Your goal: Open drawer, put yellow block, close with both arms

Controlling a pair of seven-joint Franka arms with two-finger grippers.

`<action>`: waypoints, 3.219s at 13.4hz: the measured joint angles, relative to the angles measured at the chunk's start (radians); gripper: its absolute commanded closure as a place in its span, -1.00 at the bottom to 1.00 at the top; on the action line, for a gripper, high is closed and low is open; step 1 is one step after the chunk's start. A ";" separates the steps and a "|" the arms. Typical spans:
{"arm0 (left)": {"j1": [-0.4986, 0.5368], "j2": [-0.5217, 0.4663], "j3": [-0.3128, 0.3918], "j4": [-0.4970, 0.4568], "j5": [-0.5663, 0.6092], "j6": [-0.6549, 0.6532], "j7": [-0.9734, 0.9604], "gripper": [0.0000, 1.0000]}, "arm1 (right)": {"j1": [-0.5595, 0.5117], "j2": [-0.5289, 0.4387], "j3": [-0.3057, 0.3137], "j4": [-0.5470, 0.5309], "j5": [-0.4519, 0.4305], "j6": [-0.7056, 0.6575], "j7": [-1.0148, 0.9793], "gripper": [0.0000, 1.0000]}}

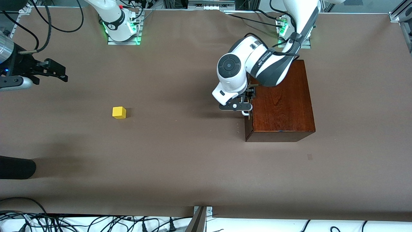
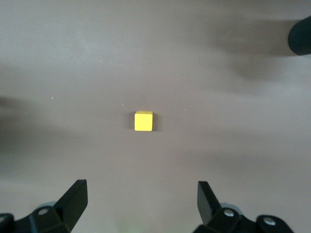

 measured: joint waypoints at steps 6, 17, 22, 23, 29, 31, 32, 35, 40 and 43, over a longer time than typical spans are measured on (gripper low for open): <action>-0.012 0.008 0.000 -0.024 0.048 0.024 -0.014 -1.00 | 0.014 -0.027 0.015 -0.039 -0.001 0.009 0.000 -1.00; -0.042 0.089 0.000 -0.040 0.102 0.102 -0.090 -1.00 | 0.014 0.010 0.000 -0.040 0.001 -0.030 -0.001 -1.00; -0.051 0.089 0.002 -0.040 0.102 0.134 -0.125 -1.00 | 0.020 -0.035 0.077 -0.233 0.001 0.125 0.060 -1.00; -0.059 0.088 0.002 -0.040 0.102 0.153 -0.134 -1.00 | 0.020 -0.038 0.080 -0.283 0.001 0.176 0.060 -1.00; -0.106 0.088 0.009 -0.037 0.102 0.246 -0.162 -1.00 | 0.019 -0.038 0.081 -0.504 0.001 0.436 0.062 -1.00; -0.119 0.089 0.011 -0.029 0.102 0.260 -0.163 -1.00 | 0.018 -0.031 0.080 -0.583 0.001 0.554 0.063 -1.00; -0.126 0.092 0.011 -0.020 0.102 0.266 -0.166 -1.00 | 0.018 -0.020 0.080 -0.621 0.001 0.617 0.063 -1.00; -0.156 0.116 0.026 0.008 0.103 0.262 -0.166 -1.00 | 0.018 0.054 0.080 -0.663 0.001 0.750 0.063 -1.00; -0.171 0.132 0.035 0.030 0.104 0.247 -0.166 -1.00 | 0.016 0.184 0.080 -0.663 0.001 0.897 0.065 -1.00; -0.186 0.152 0.046 0.057 0.108 0.226 -0.167 -1.00 | 0.016 0.241 0.079 -0.663 0.001 0.949 0.066 -1.00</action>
